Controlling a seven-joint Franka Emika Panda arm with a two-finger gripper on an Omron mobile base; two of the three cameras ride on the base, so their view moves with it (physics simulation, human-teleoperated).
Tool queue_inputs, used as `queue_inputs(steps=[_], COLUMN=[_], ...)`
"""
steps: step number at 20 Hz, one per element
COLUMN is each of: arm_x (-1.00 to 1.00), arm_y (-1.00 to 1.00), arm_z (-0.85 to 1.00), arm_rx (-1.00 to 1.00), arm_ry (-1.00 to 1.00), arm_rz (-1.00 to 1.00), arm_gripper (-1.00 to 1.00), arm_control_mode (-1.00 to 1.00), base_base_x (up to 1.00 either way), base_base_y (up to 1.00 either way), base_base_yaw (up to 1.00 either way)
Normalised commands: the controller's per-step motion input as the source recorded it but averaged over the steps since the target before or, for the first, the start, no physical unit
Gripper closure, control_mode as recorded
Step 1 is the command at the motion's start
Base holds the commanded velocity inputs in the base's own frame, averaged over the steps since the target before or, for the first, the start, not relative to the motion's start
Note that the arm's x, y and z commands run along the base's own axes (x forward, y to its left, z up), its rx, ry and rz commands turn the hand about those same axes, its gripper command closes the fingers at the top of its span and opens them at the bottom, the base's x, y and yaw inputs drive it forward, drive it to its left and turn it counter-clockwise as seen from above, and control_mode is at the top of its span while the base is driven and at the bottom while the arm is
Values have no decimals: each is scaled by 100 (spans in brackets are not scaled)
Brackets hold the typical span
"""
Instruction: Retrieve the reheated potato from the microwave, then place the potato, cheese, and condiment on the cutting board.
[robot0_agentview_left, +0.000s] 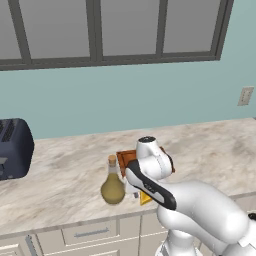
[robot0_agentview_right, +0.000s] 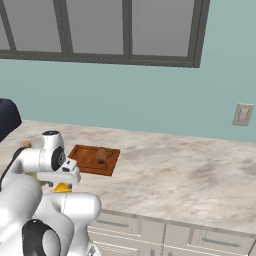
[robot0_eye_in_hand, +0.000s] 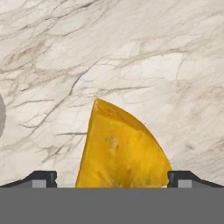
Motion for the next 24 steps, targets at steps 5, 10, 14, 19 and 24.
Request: queue_inputs(steps=[5,10,14,19,24], arm_x=[-13,-4,0,-12,-27], arm_y=[-11,-16,-20,-24,-19], arm_z=[-36,-45,-48,-42,-43], arm_rx=[0,0,-1,-3,-4], arm_ry=[0,0,-3,-7,-3], arm_rz=[-20,-13,-6,0,0], arm_gripper=[-100,-100,-100,-100,-100], arm_control_mode=[-100,-100,-100,-100,-100], base_base_x=[0,0,0,0,0], base_base_y=[0,0,0,0,0], base_base_yaw=[0,0,0,0,0])
